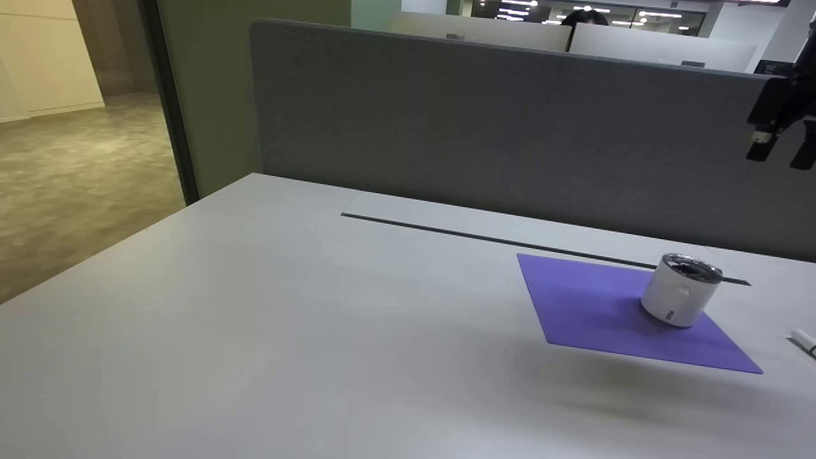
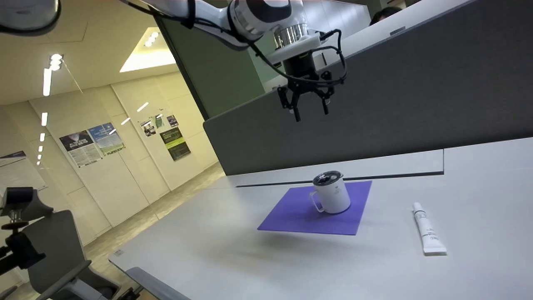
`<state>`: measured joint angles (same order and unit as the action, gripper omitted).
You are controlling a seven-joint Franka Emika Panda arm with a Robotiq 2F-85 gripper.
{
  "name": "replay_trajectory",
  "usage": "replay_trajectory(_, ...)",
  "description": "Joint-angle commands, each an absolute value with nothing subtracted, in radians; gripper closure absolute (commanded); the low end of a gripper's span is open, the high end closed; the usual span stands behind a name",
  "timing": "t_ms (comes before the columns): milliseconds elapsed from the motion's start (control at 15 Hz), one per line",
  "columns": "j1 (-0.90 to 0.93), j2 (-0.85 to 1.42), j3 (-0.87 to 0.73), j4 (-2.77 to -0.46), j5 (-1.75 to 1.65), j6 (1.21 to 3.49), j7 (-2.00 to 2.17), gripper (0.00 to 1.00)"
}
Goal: Slide the object to close the drinking hole of the cup
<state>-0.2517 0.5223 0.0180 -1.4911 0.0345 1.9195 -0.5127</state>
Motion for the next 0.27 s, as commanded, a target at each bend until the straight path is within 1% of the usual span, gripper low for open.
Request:
replay_trajectory(0,-0.218,0.546,-0.009,-1.446,-0.028,1.839,-0.507,0.00)
replay_trajectory(67,-0.233,0.526,0.001,-1.487,0.006,1.891,-0.516,0.05)
replay_trajectory(133,-0.229,0.529,0.000,-1.487,-0.004,1.879,-0.516,0.00)
replay_trajectory(200,-0.225,0.530,-0.002,-1.487,-0.010,1.875,-0.515,0.00)
